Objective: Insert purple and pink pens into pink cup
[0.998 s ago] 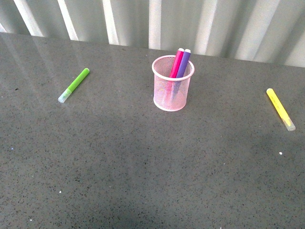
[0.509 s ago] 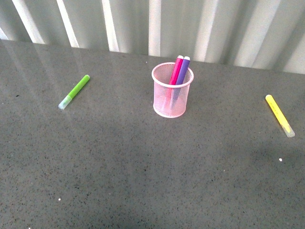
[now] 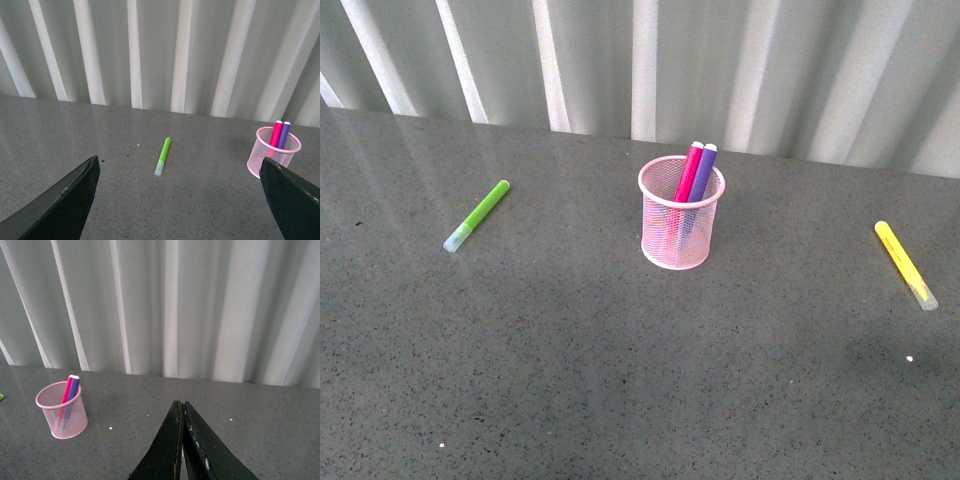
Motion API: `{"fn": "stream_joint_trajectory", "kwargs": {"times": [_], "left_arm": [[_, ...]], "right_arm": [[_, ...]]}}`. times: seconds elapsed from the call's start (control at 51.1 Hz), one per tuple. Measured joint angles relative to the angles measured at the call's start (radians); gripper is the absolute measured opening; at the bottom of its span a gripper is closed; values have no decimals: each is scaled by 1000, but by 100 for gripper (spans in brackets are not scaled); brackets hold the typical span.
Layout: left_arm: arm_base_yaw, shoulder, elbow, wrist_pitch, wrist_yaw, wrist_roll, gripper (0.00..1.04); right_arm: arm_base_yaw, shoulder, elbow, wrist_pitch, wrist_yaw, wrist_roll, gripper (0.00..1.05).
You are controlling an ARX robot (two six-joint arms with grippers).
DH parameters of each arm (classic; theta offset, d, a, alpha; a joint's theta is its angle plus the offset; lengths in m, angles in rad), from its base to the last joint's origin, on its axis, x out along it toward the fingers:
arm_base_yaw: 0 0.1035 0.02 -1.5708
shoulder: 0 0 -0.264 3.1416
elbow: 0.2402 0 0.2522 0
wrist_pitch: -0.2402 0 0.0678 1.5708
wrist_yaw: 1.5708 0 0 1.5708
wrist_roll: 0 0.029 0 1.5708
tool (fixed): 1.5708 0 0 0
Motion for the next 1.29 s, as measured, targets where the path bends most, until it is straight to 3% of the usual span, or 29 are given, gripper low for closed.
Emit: {"fn": "stream_joint_trajectory", "kwargs": {"times": [0.117, 0.313, 0.665, 1.291], "left_arm": [[0, 0, 0, 0, 0, 0, 98], [0, 0, 0, 0, 0, 0, 98], [0, 0, 0, 0, 0, 0, 98], [0, 0, 0, 0, 0, 0, 98]], "right_arm": [[0, 0, 0, 0, 0, 0, 4], [0, 0, 0, 0, 0, 0, 44], [0, 0, 0, 0, 0, 1, 100], [0, 0, 0, 0, 0, 1, 98]]}}
